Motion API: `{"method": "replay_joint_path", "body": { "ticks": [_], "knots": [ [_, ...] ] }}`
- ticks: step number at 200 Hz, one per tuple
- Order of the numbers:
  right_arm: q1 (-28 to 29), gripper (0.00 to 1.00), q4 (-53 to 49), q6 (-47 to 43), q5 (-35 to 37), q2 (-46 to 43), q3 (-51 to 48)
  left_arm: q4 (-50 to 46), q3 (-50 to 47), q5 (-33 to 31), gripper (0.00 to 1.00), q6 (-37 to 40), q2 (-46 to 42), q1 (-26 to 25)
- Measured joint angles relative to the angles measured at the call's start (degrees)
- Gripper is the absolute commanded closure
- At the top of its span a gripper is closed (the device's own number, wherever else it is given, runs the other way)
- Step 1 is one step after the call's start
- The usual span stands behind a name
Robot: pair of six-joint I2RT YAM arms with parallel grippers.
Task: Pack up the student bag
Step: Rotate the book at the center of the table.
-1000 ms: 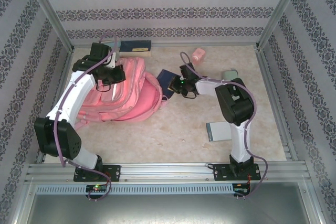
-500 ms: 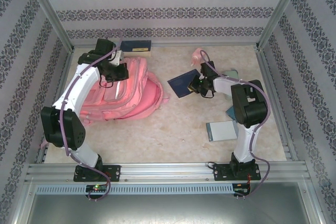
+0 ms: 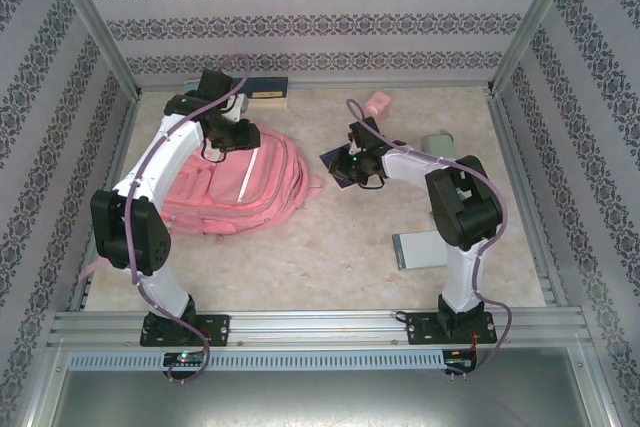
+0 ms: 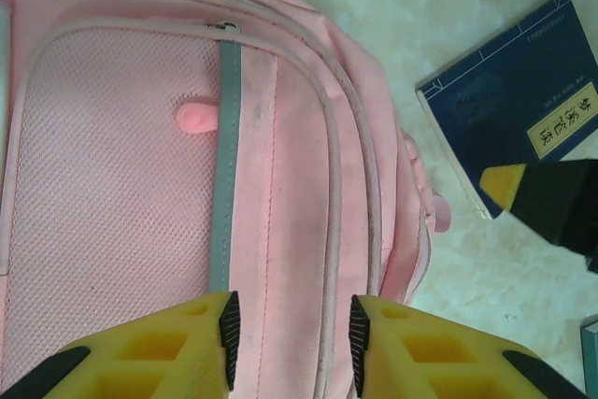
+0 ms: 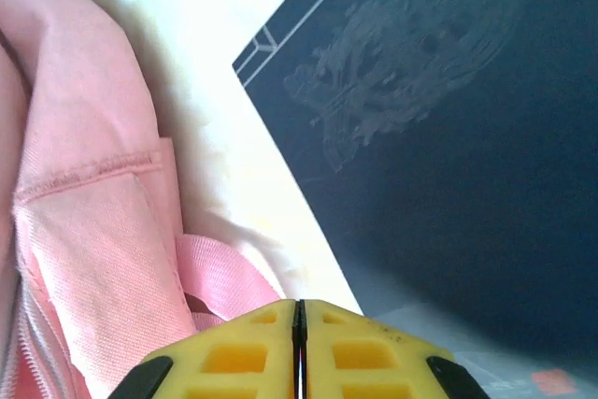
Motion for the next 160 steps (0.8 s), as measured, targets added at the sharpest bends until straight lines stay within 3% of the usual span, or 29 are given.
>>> {"method": "replay_joint_path", "body": {
  "ticks": [36, 81, 118, 160],
  "knots": [
    [-0.5, 0.9, 1.1, -0.1, -0.5, 0.0, -4.0, 0.4, 1.3, 0.3, 0.61, -1.9, 0.4, -2.3],
    [-3.9, 0.9, 0.5, -0.7, -0.2, -9.4, -15.6, 3.1, 5.6, 1.0, 0.61, -4.3, 6.3, -7.9],
    [-7.1, 0.73, -3.9, -2.9, 1.5, -17.3, -21.9, 6.0, 7.8, 2.4, 0.61, -7.1, 12.5, -12.3],
    [-7.7, 0.68, -6.6, -4.9, 4.3, -22.9, -22.1, 10.4, 8.4, 5.3, 0.61, -12.5, 18.4, -16.5]
  ]
}}
